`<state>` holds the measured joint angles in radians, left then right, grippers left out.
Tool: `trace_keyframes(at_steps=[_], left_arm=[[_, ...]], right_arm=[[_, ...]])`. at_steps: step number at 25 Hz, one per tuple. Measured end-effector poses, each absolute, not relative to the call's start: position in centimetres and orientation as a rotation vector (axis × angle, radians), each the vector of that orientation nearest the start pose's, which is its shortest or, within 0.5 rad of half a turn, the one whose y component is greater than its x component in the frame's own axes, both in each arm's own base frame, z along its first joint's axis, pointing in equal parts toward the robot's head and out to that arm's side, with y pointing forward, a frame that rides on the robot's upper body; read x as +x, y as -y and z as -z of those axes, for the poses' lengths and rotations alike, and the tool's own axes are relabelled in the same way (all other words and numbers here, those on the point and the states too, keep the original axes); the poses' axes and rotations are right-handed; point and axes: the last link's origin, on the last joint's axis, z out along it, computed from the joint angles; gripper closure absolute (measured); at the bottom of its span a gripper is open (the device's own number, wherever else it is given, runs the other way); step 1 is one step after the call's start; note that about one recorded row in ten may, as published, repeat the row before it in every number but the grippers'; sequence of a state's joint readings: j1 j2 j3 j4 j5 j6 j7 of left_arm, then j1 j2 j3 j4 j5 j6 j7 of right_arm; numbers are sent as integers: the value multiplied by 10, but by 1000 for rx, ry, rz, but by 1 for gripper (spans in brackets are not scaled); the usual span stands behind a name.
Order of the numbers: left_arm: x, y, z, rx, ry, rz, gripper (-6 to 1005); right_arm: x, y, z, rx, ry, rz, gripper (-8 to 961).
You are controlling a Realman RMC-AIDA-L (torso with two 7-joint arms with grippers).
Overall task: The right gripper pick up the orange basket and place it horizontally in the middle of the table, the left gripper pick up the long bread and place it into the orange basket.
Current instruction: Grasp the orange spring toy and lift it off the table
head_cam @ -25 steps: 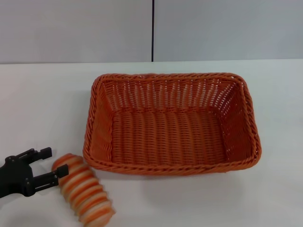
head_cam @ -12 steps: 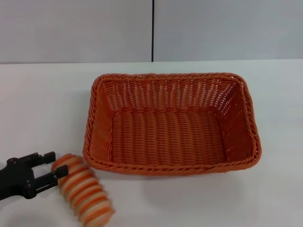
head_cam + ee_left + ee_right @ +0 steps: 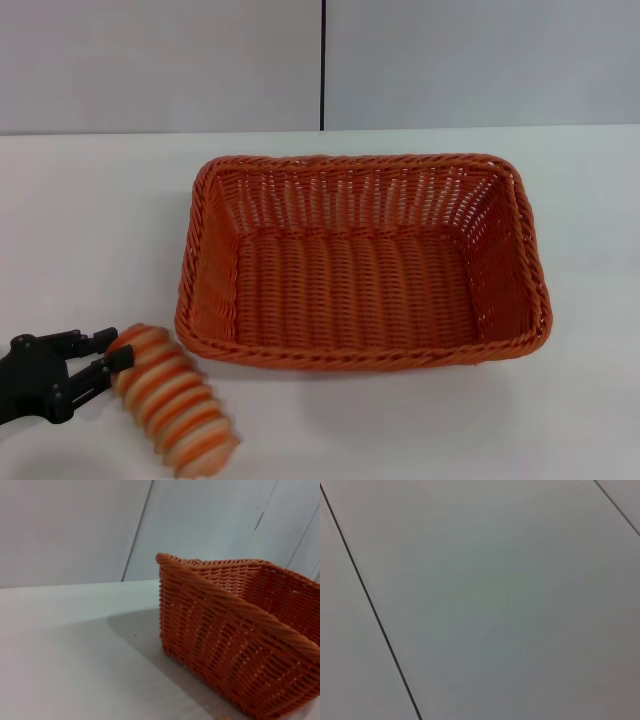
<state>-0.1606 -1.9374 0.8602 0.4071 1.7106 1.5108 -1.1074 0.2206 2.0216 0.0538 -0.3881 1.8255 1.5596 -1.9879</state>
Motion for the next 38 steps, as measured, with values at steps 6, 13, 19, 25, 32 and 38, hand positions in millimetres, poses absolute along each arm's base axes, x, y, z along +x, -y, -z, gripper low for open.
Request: trace_keyframes(at_steps=[6,13,19,25,32,38], left_arm=[[-382,-208,-15,-2487,860,641,698],[-382,-210,-17,-2472,849,654,734],[-380,-211,-18,-2479,842,662,786],[-380,-212,-17,-2477,843,661,844],[-380,-212,-16,-2475,844,659,894],[-380,-213,-17,-2475,839,655,924]], right_arm=[[409,-225,-158,-1168,-690,-1186,562],[409,-226,-159,-1163,-690,-1187,562],[408,-228,-159,-1165,-687,-1192,562],[409,-228,-160,-1150,-688,-1188,562],[410,-228,-159,-1142,-696,-1190,562],[411,-228,-158,-1137,-699,-1191,562]])
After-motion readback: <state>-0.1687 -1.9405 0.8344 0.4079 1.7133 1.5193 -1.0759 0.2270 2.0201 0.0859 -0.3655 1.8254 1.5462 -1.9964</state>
